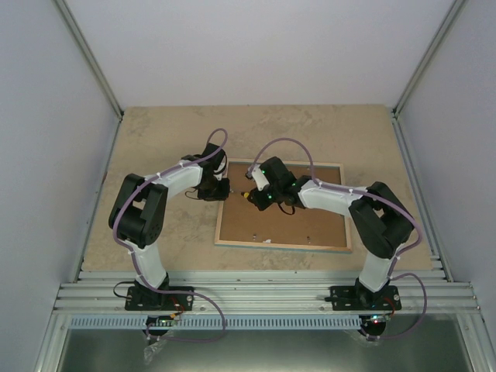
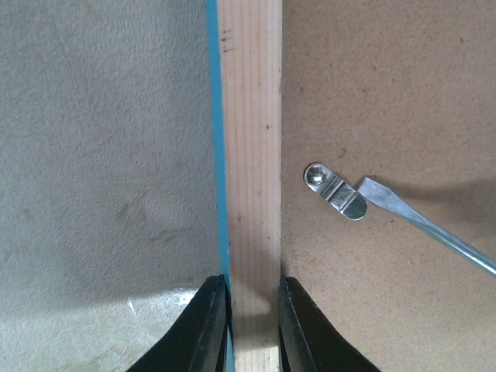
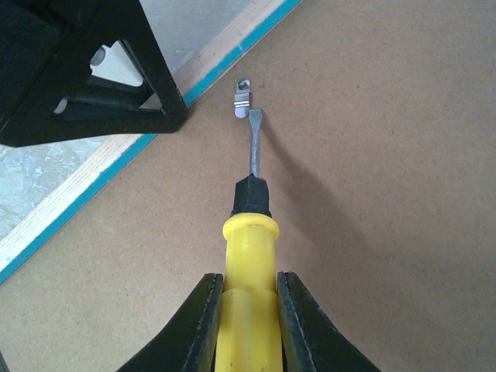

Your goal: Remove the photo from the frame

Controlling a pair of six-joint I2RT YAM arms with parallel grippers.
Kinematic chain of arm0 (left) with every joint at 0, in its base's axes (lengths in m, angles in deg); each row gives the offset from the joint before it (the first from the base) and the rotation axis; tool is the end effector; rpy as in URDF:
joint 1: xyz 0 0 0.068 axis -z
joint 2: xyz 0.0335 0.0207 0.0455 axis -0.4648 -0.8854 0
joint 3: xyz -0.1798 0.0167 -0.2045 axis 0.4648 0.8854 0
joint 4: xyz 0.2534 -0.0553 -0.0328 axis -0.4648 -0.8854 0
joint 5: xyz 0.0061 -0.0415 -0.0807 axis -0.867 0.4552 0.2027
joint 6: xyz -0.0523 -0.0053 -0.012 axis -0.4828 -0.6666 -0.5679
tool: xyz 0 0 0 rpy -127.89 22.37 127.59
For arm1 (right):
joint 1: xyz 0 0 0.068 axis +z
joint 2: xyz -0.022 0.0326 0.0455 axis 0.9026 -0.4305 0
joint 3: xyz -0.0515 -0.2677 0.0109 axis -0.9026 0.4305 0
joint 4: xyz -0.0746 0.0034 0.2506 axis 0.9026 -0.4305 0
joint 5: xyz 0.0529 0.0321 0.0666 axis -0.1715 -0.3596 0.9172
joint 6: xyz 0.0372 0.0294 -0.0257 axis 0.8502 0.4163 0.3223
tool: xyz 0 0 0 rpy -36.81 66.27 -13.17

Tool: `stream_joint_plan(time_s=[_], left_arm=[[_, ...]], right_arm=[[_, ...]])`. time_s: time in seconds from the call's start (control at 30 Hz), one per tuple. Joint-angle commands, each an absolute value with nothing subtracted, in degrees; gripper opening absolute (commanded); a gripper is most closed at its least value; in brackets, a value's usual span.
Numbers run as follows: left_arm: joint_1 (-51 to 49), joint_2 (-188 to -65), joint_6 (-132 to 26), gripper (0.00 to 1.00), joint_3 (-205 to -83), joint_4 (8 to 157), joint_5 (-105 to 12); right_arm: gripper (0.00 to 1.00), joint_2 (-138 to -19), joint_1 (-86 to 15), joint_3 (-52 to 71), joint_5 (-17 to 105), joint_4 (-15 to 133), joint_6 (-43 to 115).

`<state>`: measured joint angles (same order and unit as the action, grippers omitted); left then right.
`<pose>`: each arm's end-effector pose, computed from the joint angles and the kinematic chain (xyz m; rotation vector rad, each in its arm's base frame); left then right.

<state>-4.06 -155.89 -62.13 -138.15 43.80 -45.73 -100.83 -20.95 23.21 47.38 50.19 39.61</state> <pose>0.3131 -0.1430 0.1552 0.1137 2.9445 -0.3497 0.2659 0.2625 0.1704 -0.8087 2.4077 0.6407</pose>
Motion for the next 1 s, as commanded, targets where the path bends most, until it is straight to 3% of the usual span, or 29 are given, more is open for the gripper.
stream_joint_plan(time_s=[0.0, 0.33, 0.8, 0.97], left_arm=[[-4.0, -156.8, -62.3, 0.00, -137.6, 40.4, -47.2], [-3.9, -154.0, -68.2, 0.00, -134.3, 42.9, -45.8], [-1.3, -138.3, -88.6, 0.00, -117.3, 57.9, -38.1], [2.9, -132.9, -93.3, 0.24, -114.7, 58.2, -40.9]], right_arm=[[0.00, -96.6, -20.9, 26.0, 44.7, 52.3, 41.2], [0.01, -91.8, -23.4, 31.9, 38.6, 58.9, 45.6], [0.00, -88.9, -24.7, 34.3, 39.0, 61.3, 47.0], [0.01, -87.4, -24.9, 35.0, 39.1, 62.1, 47.1]])
